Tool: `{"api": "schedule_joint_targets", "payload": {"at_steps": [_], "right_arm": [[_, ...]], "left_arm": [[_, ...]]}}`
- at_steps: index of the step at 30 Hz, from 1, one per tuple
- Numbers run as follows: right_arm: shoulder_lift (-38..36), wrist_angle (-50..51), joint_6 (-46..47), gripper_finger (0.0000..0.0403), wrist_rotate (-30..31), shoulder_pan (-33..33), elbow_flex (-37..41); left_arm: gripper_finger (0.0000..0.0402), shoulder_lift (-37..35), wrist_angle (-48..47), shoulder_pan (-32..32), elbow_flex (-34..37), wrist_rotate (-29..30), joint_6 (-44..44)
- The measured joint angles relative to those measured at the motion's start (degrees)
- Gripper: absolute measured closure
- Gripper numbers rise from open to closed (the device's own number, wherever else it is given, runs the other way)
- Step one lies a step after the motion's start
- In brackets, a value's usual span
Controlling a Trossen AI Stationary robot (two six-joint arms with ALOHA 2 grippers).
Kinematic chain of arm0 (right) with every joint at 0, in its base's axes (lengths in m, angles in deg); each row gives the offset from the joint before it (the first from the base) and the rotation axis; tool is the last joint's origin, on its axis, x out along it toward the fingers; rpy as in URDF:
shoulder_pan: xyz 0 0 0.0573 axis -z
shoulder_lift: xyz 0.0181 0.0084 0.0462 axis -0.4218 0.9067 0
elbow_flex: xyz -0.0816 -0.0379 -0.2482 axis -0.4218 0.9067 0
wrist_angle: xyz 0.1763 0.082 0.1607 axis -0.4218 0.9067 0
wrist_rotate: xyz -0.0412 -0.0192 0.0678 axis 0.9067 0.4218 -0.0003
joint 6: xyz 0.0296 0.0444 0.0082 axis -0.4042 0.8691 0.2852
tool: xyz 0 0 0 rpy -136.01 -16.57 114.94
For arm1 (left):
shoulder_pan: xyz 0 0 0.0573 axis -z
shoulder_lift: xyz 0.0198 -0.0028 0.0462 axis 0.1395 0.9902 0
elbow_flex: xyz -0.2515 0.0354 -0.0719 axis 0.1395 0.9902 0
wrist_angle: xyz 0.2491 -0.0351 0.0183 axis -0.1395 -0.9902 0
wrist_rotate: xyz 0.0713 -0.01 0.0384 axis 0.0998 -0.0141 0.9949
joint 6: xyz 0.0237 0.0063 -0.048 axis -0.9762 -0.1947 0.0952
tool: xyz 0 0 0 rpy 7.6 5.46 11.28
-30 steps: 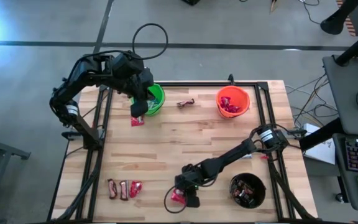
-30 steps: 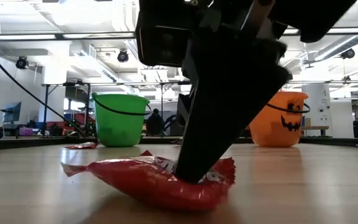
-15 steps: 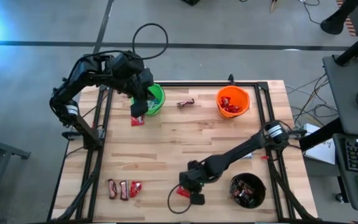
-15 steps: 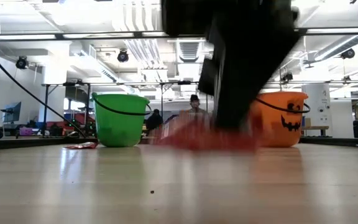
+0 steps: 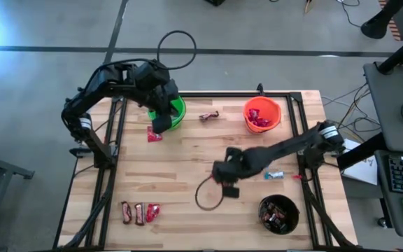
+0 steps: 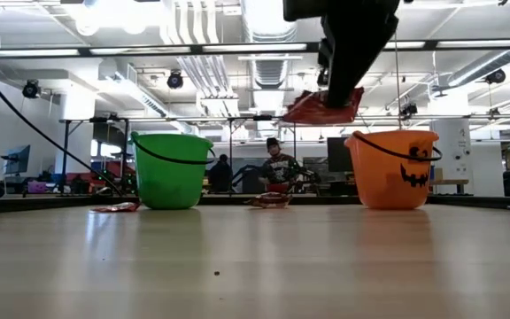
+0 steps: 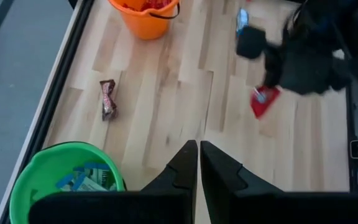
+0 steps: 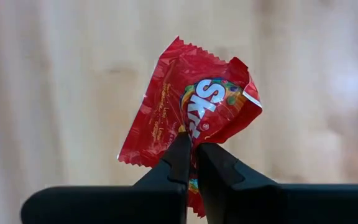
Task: Sort candy
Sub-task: Put the red candy into the orange bucket
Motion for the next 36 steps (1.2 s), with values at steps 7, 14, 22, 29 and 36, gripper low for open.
{"api": "schedule_joint_targets", "payload": {"at_steps": [7, 14, 22, 29, 36], "right_arm": [[-4.4, 8.5, -4.9, 0.0391, 2.4, 8.4, 0.4], [-8.5, 11.6, -10.7, 0.0391, 2.4, 19.4, 1.0], [-13.6, 14.3, -13.4, 0.0391, 1.7, 32.5, 1.0], [-17.9, 16.4, -13.5, 0.0391, -0.3, 40.6, 1.0], [-20.3, 20.3, -13.5, 0.0391, -0.6, 45.6, 1.0]], "left_arm": [[0.0400, 1.5, 0.0, 0.0, 0.0, 0.0, -0.8], [0.0401, 1.5, 0.0, 0.0, 0.0, 0.5, -1.9], [0.0401, 0.9, 0.0, 0.0, 0.0, 0.6, -4.2], [0.0401, 0.9, 0.0, -0.1, 0.0, 0.6, -7.3], [0.0402, 0.9, 0.0, -0.1, 0.0, 0.7, -9.0]]}}
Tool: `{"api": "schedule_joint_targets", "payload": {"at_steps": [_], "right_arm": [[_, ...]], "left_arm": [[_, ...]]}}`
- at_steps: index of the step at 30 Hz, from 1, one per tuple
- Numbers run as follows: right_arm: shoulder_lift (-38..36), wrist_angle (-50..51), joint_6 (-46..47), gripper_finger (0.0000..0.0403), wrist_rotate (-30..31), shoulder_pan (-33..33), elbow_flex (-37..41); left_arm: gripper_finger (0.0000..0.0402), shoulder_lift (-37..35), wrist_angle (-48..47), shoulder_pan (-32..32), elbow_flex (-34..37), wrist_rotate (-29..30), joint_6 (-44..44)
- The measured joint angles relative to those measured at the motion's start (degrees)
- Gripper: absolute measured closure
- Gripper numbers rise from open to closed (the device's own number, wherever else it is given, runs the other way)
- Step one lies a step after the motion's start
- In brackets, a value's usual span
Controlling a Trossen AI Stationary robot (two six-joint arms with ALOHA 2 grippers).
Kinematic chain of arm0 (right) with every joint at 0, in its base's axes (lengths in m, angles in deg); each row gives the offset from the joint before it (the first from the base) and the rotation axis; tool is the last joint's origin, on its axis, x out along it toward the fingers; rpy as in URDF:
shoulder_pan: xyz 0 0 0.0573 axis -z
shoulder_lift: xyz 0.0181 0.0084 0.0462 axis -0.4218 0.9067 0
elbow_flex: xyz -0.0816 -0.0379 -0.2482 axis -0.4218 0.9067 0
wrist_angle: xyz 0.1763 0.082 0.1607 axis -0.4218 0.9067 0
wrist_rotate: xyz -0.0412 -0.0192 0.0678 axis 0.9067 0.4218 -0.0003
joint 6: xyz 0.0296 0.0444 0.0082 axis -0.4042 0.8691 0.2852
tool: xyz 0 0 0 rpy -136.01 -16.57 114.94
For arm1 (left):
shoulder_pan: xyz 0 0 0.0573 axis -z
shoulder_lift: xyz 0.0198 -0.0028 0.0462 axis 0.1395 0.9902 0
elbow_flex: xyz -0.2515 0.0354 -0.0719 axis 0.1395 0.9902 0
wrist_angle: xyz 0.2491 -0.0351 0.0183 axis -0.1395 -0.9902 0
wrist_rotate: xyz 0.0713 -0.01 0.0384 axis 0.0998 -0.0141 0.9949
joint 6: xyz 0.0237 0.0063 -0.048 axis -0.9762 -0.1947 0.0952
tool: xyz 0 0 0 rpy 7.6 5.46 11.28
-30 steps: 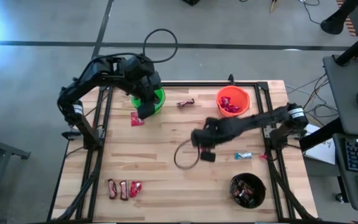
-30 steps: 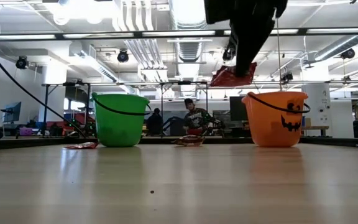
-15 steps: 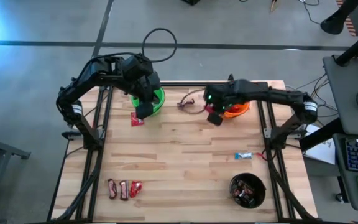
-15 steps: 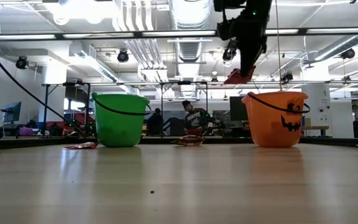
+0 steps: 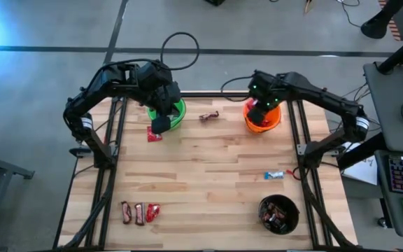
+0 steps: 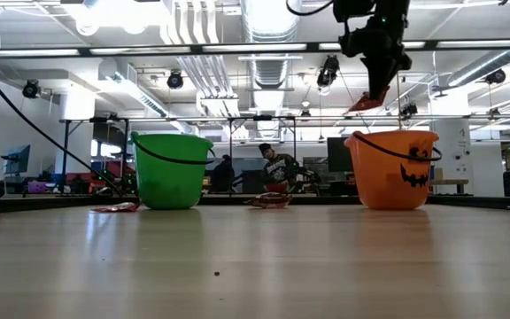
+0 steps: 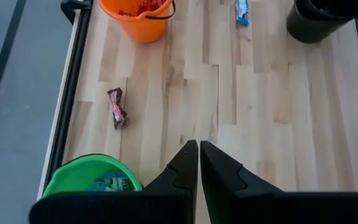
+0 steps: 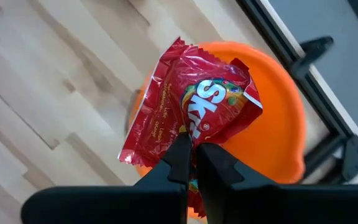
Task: Sort candy
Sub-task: Put the red candy into the orange bucket
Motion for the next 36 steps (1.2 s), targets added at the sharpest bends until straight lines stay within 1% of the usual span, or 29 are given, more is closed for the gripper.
{"api": "schedule_joint_targets", "payload": {"at_steps": [6, 16, 22, 26, 36], "right_arm": [[-0.3, 1.2, -0.5, 0.0391, -0.8, 2.9, 0.2], [-0.3, 1.4, -0.5, 0.0390, -0.4, 3.3, 0.6], [-0.3, 4.2, -0.9, 0.0390, -0.3, 3.7, 1.4], [-0.2, 5.3, -1.1, 0.0390, 1.4, 4.0, 2.3], [2.9, 5.7, -3.1, 0.0390, 1.6, 5.5, 2.9]], "left_arm": [[0.0402, 0.0, 0.0, 0.0, 0.0, 0.0, -0.5], [0.0402, 0.0, 0.0, 0.0, 0.0, 0.0, -0.5], [0.0402, 0.0, 0.0, 0.0, 0.0, 0.0, -0.5], [0.0401, 0.0, 0.0, 0.0, 0.0, -0.1, -0.5], [0.0401, 0.0, 0.0, 0.0, 0.0, -0.1, -0.5]]}}
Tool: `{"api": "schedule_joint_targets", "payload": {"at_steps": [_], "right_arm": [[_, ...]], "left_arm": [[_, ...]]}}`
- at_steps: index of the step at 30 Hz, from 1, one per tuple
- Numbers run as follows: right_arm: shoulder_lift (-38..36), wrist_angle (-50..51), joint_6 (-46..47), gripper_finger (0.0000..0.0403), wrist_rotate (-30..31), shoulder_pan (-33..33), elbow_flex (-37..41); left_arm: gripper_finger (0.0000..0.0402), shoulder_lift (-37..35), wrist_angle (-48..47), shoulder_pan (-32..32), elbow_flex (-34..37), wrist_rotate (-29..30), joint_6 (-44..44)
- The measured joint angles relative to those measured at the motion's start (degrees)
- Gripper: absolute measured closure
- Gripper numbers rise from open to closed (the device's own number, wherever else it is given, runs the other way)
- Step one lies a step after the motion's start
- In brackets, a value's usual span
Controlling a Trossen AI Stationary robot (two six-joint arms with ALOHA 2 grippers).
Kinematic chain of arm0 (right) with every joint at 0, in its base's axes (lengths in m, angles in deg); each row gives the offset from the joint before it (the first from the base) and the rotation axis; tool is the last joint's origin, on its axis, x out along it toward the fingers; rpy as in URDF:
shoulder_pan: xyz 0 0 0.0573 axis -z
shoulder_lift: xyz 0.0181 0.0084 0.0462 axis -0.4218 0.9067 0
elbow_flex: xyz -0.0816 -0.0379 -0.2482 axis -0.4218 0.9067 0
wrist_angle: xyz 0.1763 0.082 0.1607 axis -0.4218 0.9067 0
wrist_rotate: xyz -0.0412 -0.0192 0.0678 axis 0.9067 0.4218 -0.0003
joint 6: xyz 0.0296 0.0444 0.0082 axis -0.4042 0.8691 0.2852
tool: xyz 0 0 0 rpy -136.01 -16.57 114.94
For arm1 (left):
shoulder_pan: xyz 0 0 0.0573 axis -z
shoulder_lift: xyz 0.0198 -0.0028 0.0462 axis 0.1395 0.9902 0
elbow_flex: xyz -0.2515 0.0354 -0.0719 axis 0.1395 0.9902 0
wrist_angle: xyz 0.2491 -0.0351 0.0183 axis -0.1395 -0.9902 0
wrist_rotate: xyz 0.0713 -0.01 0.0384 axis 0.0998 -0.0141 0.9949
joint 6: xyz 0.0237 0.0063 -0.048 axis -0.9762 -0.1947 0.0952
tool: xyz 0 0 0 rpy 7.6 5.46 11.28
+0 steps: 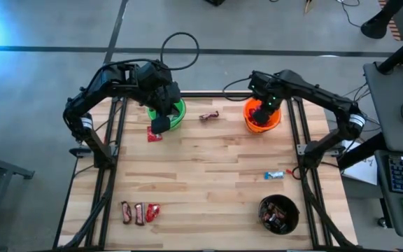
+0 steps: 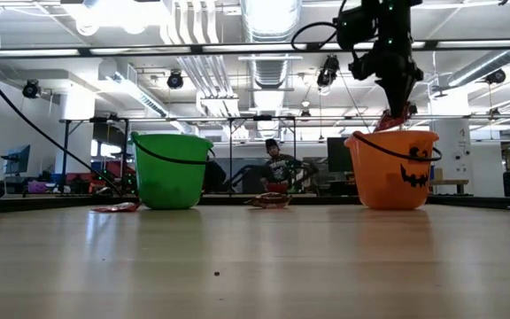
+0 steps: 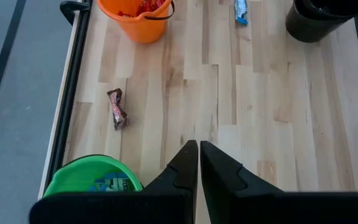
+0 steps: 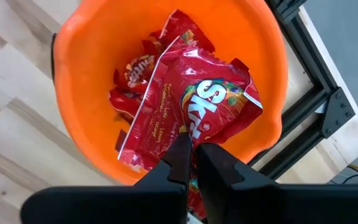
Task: Sort candy
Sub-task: Put the red candy into the orange bucket
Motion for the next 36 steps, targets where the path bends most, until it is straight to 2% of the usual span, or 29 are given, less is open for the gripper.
{"api": "schedule_joint_targets", "payload": {"at_steps": [7, 19, 27, 36], "right_arm": [[2.1, 0.0, 1.2, 0.0390, 2.3, 0.0, 0.0], [2.4, 0.4, 3.8, 0.0390, 0.5, 0.0, 0.0], [4.6, 2.4, 0.1, 0.0390, -2.6, 0.0, 0.0], [7.2, 3.0, -1.9, 0.0390, -2.6, 0.0, 0.0]], "left_arm": [[0.0401, 0.0, 0.0, 0.0, 0.0, -0.1, -0.1], [0.0401, 0.0, 0.0, 0.0, 0.0, -0.2, -1.8], [0.0401, 0.0, 0.0, 0.0, 0.0, -0.2, -3.0], [0.0402, 0.0, 0.0, 0.0, 0.0, -0.1, -2.8]]}}
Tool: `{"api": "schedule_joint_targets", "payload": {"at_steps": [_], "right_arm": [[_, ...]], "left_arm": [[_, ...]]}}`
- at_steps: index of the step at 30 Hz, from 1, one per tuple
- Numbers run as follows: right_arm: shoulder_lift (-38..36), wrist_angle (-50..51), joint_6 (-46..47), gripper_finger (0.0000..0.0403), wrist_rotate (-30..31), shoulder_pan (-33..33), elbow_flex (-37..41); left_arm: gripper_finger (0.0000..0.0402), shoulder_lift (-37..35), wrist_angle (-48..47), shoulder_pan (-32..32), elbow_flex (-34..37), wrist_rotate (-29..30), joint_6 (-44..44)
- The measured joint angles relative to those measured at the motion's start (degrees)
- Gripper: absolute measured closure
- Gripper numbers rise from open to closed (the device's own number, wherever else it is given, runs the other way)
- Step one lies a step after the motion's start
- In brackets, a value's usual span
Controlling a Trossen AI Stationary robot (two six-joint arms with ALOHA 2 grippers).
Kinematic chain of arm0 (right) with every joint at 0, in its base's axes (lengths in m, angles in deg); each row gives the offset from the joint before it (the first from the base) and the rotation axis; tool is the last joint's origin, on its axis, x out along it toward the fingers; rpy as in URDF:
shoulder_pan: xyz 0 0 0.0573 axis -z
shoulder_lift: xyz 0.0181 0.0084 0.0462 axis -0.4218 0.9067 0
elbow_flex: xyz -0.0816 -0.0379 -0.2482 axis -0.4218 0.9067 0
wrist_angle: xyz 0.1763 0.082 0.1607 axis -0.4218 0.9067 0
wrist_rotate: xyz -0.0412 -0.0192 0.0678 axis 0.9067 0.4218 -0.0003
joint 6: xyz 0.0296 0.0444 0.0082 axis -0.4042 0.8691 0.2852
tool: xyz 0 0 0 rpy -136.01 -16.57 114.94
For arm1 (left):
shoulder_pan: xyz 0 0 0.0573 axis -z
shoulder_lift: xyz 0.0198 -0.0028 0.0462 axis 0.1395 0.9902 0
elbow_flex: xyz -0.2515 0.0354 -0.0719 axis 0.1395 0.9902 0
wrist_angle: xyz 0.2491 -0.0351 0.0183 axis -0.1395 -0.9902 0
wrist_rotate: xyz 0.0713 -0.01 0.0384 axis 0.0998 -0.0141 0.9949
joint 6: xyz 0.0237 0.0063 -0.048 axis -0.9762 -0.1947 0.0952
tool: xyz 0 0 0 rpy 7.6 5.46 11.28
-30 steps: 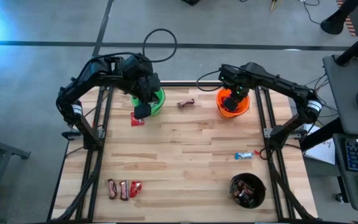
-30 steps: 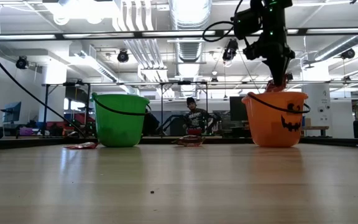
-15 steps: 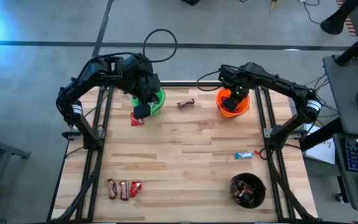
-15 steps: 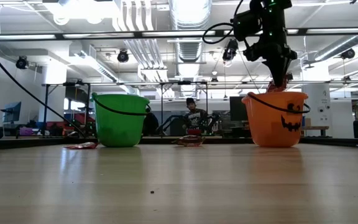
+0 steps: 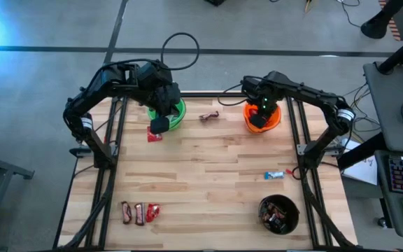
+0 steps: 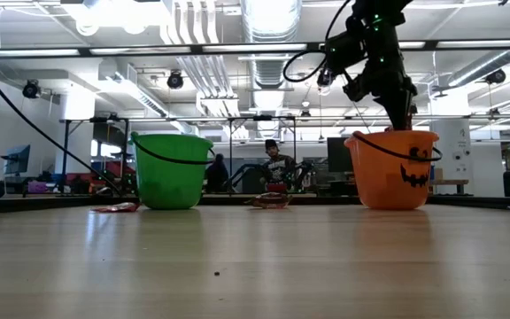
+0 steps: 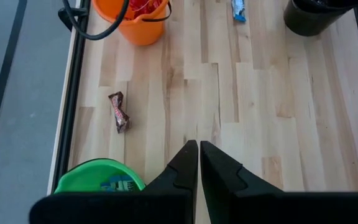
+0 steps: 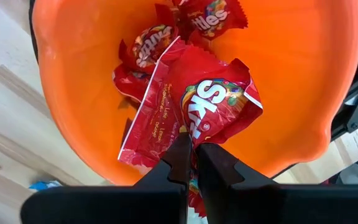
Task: Sort candy
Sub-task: Put the red candy into the orange bucket
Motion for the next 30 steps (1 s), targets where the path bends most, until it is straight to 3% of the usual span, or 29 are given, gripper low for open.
{"api": "schedule_joint_targets", "payload": {"at_steps": [8, 19, 30], "right_arm": [[-0.7, -0.5, 5.1, 0.0390, 6.1, 0.0, 0.0], [-0.9, -0.4, 6.9, 0.0390, 6.5, 0.0, 0.0], [-0.9, -0.4, 8.8, 0.0390, -0.9, 0.0, 0.0]], "left_arm": [[0.0402, 0.0, 0.0, 0.0, 0.0, 0.2, 0.0], [0.0402, 0.0, 0.0, 0.0, 0.0, 0.2, -0.9], [0.0402, 0.0, 0.0, 0.0, 0.0, 0.1, -1.5]]}}
